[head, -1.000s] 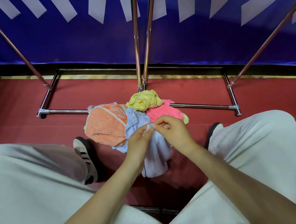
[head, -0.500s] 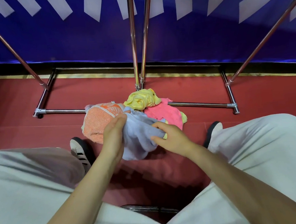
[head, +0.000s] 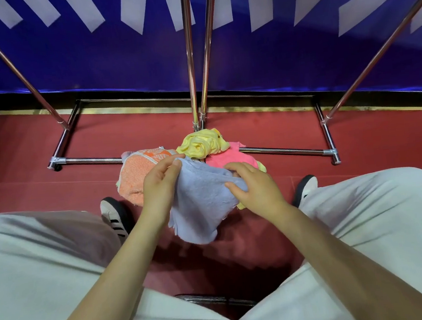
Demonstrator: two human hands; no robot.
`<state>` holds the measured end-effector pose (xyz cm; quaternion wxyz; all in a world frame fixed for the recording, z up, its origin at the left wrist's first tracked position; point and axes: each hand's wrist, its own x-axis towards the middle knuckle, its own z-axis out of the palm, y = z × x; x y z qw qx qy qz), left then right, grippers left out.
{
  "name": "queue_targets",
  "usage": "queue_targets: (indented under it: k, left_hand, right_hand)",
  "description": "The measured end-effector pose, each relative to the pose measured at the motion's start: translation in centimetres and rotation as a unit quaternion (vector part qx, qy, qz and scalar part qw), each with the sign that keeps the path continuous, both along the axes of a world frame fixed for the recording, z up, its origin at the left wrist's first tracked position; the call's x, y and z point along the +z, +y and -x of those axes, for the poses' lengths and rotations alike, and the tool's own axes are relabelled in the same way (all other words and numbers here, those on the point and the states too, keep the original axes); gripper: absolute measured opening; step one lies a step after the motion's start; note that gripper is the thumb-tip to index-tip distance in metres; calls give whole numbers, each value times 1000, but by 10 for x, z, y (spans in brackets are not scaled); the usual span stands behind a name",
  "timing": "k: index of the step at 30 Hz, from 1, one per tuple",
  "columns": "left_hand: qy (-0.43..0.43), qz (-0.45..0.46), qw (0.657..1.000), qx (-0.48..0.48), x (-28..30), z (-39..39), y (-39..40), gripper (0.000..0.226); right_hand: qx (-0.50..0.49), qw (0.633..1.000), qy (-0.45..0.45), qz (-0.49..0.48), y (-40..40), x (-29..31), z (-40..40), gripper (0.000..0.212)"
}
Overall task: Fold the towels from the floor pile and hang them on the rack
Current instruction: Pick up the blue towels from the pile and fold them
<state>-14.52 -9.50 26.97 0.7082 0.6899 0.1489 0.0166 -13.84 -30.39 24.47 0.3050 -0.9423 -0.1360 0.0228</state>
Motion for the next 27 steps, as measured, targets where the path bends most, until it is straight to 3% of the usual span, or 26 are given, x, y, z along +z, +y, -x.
queue_targets:
  k: [8, 15, 20, 27]
  left_hand:
    - [-39, -28, 999, -7, 4, 1, 3, 21]
    - [-84, -75, 992, -53, 4, 4, -6, 23]
    - [-88, -83, 993, -2, 8, -1, 0, 21]
    - [-55, -38, 996, 60, 5, -7, 1, 21]
  right_hand:
    - [-9, 999, -52, 12, 3, -7, -2, 41]
    - [-72, 997, -12, -7, -3, -13, -8, 17]
    - [-100, 969, 106, -198, 1, 5, -7, 14]
    - [-136, 938, 83, -309, 5, 22, -13, 9]
